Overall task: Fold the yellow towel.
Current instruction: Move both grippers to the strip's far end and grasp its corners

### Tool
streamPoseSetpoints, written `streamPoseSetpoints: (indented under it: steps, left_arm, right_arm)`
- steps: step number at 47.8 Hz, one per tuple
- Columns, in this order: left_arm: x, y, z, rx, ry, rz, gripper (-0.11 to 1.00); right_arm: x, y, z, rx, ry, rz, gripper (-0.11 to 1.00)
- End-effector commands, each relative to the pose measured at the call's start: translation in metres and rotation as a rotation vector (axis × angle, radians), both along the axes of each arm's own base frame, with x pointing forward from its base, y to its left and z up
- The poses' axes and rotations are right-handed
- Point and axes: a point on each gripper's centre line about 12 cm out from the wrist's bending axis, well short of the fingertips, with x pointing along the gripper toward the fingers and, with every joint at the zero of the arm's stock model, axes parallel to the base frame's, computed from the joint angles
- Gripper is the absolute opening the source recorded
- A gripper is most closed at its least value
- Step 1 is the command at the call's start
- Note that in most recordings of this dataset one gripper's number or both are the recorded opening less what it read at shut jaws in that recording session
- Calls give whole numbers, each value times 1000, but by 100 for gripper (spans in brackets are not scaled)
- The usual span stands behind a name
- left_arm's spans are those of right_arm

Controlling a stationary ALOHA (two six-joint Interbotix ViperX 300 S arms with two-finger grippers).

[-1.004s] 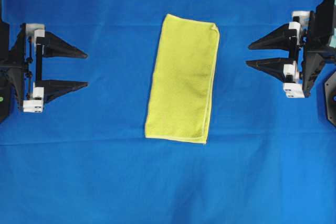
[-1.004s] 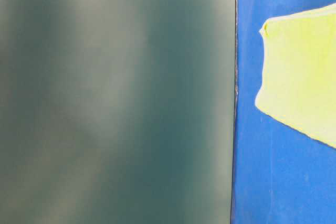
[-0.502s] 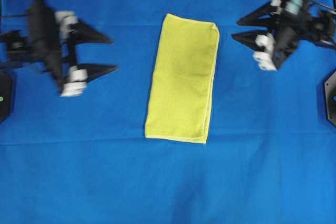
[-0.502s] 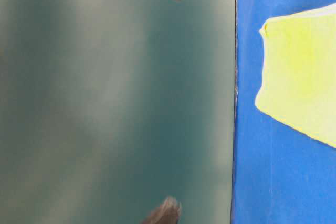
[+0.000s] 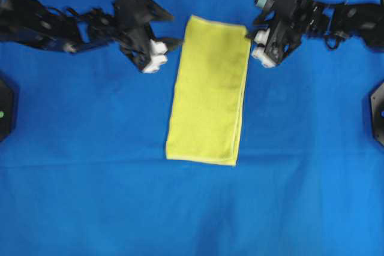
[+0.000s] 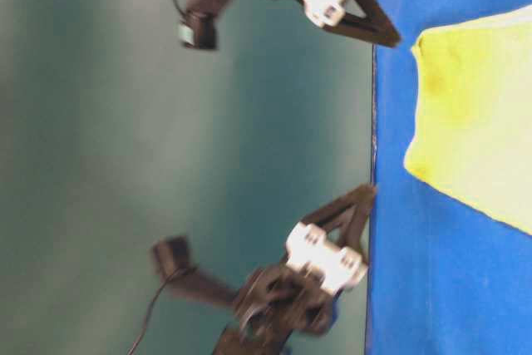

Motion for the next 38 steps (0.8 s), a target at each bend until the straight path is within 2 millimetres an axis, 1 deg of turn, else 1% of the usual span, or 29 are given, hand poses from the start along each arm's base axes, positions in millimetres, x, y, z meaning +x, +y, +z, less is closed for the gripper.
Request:
streamPoseSetpoints:
  steps: [1, 7, 12, 19, 22, 25, 27, 32, 33, 36, 38]
  left_arm:
    - [14, 14, 2, 14, -31, 20, 71]
    - [28, 28, -16, 6, -11, 38, 71]
    - [33, 39, -32, -4, 12, 57, 71]
    - [35, 45, -46, -15, 40, 66, 69]
    - [35, 45, -50, -19, 52, 64, 66]
    - [34, 44, -53, -23, 63, 64, 58]
    - [33, 44, -56, -25, 71, 63, 49]
    - [31, 40, -57, -24, 78, 56, 22]
    - [31, 40, -57, -25, 81, 54, 16]
    - [31, 38, -58, -23, 83, 49, 4]
    - [31, 37, -58, -20, 85, 44, 3]
  right_arm:
    - [7, -9, 2, -13, -25, -6, 52]
    - [8, -19, -11, -8, -6, -18, 52]
    - [12, -22, -17, -12, -5, -10, 52]
    - [14, -24, -24, -10, 10, -3, 52]
    - [15, -24, -27, -7, 16, -1, 50]
    - [14, -23, -30, -4, 26, 1, 45]
    - [14, -22, -32, -3, 30, 4, 36]
    - [14, -20, -34, 0, 36, 10, 9]
    - [14, -20, -33, -1, 35, 11, 6]
    - [15, -19, -34, -1, 37, 14, 5]
    - [15, -20, -33, -2, 35, 12, 5]
